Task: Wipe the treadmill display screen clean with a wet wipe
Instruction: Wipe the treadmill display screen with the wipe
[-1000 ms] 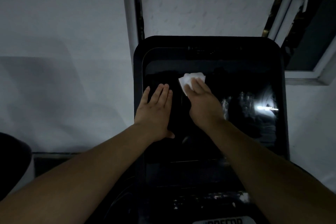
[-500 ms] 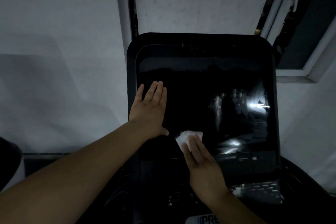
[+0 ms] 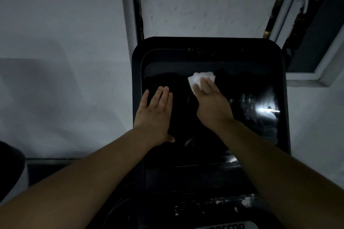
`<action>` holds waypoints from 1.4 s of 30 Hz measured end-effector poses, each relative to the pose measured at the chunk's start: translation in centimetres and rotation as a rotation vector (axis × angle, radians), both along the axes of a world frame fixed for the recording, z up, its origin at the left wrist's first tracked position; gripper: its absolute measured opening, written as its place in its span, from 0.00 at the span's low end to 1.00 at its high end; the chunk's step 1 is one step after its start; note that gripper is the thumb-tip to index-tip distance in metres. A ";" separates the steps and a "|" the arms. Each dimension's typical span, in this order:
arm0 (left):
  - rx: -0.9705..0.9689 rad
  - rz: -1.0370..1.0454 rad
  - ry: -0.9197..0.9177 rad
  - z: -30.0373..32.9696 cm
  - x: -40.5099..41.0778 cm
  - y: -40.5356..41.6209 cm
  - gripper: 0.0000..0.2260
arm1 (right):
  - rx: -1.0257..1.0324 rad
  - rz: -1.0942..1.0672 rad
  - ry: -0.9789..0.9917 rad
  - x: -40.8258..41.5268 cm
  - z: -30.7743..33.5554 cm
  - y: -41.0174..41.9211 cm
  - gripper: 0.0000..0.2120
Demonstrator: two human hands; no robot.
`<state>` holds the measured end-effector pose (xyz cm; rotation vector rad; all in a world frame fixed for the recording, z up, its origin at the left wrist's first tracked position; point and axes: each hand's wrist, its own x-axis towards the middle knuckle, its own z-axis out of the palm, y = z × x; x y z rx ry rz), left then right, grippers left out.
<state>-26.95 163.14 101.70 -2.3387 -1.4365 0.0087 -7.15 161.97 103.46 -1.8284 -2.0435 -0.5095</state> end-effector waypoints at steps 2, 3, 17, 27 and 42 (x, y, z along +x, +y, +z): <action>-0.001 0.004 0.004 0.0 0.0 0.0 0.63 | 0.068 0.037 0.009 0.5 0.7 0.7 0.30; -0.002 0.004 0.005 0.0 0.0 0.0 0.63 | 0.065 0.038 0.010 0.7 0.5 0.8 0.30; -0.029 0.011 -0.025 0.2 0.1 -0.5 0.65 | -0.068 0.091 -0.032 0.8 -13.5 -10.5 0.32; -0.010 -0.180 -0.004 0.2 5.3 -1.4 0.65 | -0.035 0.136 0.084 0.5 -14.8 -11.6 0.27; -0.032 -0.120 0.040 -0.8 7.1 -1.8 0.61 | 0.074 0.080 0.048 2.8 -6.2 -4.5 0.32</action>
